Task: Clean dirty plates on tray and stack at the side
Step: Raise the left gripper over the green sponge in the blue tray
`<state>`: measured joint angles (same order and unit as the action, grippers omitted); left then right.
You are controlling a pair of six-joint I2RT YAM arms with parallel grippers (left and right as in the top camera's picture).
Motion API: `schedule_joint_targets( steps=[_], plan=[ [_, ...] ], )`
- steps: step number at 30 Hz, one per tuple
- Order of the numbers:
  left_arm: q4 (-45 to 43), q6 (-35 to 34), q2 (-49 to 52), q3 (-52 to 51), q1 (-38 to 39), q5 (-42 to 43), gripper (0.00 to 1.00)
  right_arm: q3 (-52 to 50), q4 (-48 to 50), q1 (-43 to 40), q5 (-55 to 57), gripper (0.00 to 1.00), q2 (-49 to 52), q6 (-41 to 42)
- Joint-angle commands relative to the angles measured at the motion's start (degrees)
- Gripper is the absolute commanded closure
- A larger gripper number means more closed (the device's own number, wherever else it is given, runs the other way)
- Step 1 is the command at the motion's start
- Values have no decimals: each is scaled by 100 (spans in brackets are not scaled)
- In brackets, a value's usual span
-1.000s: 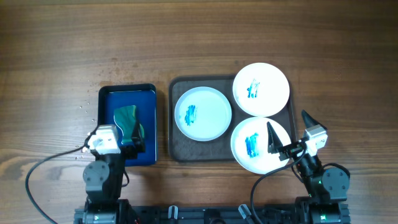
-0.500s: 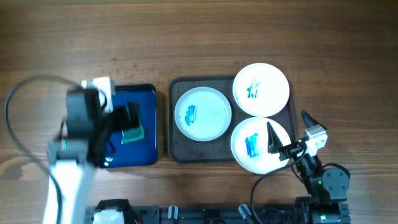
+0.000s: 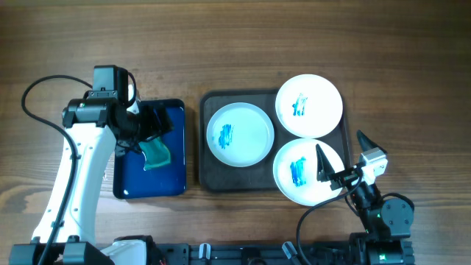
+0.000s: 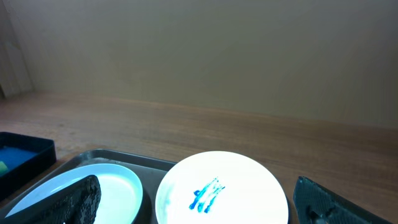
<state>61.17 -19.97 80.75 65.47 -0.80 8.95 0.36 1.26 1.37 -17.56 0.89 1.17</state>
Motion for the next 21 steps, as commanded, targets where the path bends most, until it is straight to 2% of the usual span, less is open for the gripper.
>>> schedule_joint_targets(
  steps=[1, 9, 13, 16, 21],
  plan=[
    [-55, -109, 4, 103, 22, 103, 0, -7, 13, 33, -24, 0, -35, -81],
    [-52, -111, 4, 103, 22, 105, 0, -7, 33, 33, 236, 0, -35, -114],
    [-83, -111, 4, 103, 22, 105, 0, 160, -103, 33, -498, 0, -33, 105],
    [-98, -111, 4, 103, 22, 105, 0, 514, -358, 33, -518, 0, 76, 553],
    [-96, -114, 4, 103, 22, 105, 0, 1635, -933, 33, -831, 0, 940, 483]
  ],
)
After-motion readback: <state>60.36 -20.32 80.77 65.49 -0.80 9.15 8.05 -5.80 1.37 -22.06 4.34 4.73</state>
